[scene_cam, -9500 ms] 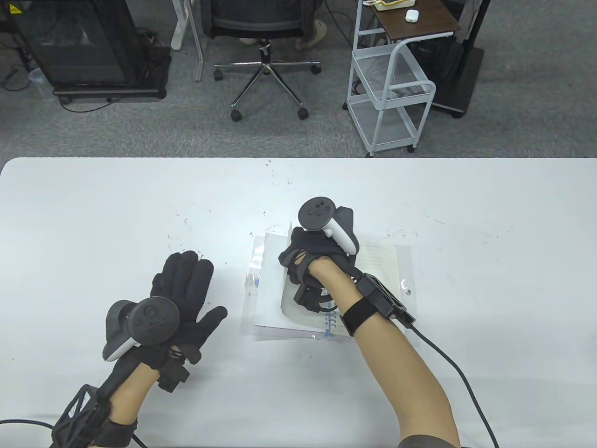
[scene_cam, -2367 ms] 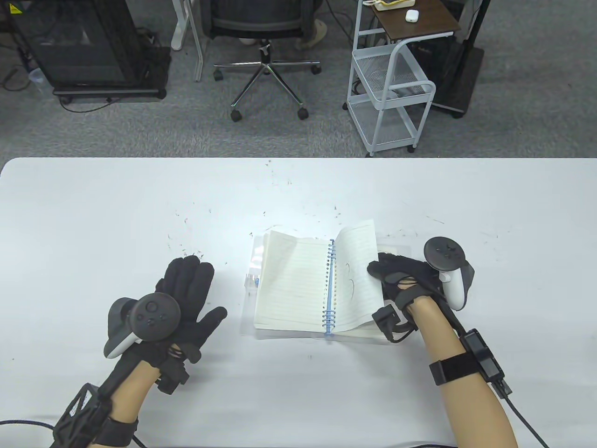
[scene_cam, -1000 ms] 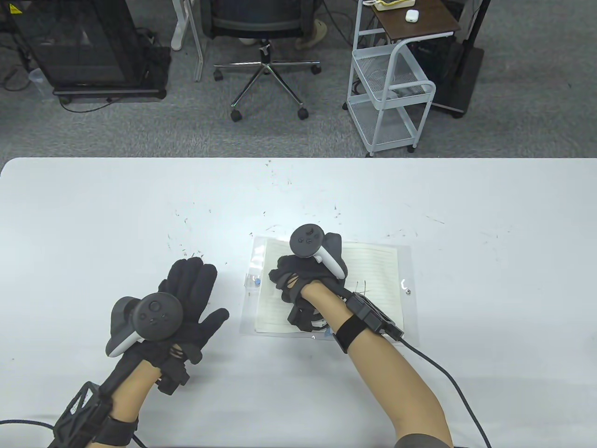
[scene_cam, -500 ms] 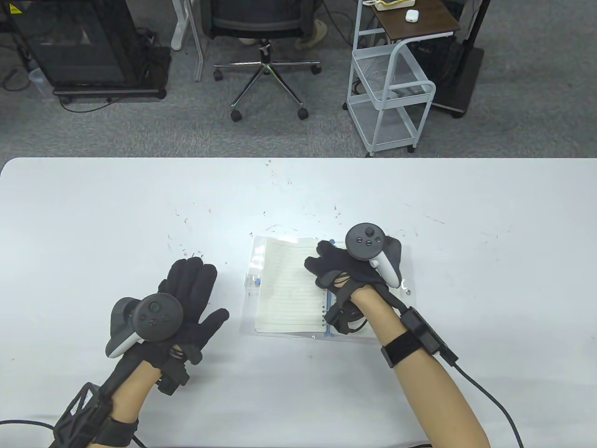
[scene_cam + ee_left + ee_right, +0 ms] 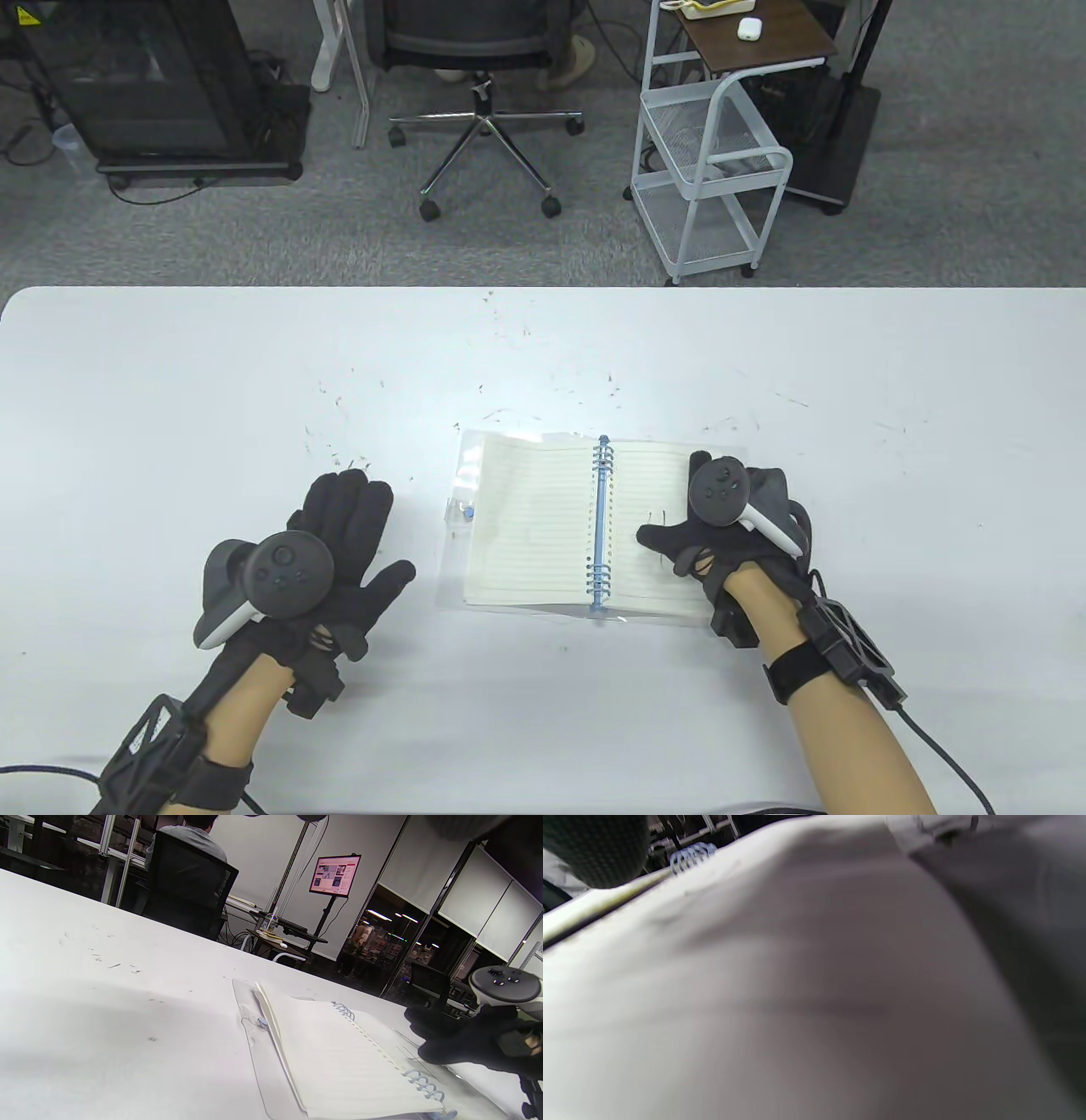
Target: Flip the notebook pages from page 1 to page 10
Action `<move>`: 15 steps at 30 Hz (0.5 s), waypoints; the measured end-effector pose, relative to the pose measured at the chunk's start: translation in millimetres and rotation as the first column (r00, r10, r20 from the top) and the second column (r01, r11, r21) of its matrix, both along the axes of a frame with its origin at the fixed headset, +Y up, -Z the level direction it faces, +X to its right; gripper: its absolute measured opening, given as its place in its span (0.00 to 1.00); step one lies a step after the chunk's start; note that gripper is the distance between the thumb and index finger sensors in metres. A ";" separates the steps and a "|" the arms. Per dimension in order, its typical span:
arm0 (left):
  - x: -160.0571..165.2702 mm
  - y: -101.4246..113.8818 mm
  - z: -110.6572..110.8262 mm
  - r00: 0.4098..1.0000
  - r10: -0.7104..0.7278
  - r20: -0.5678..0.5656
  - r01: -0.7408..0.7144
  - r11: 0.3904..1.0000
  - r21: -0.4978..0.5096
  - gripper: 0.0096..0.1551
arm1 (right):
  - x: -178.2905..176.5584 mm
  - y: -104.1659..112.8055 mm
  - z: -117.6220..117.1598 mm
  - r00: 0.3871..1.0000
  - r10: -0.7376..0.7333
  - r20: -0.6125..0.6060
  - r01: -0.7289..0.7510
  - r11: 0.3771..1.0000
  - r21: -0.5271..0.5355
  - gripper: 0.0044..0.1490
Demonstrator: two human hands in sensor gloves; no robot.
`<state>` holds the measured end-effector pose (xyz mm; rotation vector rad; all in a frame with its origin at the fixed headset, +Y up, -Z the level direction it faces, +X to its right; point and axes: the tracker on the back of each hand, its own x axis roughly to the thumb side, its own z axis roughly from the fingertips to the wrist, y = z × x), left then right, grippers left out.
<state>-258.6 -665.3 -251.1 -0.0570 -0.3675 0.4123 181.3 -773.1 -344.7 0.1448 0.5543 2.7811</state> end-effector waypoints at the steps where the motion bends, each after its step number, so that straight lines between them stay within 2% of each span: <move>1: 0.0 0.1 -0.1 1.000 0.001 0.000 -0.001 1.000 0.001 0.53 | -0.1 -3.2 -0.1 1.000 0.005 -0.004 -0.005 1.000 -0.015 0.74; 8: 0.7 -0.1 -0.4 1.000 0.000 0.008 0.000 1.000 0.002 0.53 | -6.0 -12.4 1.1 0.999 0.043 -0.031 -0.044 0.998 -0.049 0.75; 15: 1.1 -1.3 -0.3 1.000 -0.002 0.009 0.002 1.000 0.002 0.53 | -14.6 -7.0 4.7 1.000 0.008 -0.019 -0.008 1.000 0.006 0.72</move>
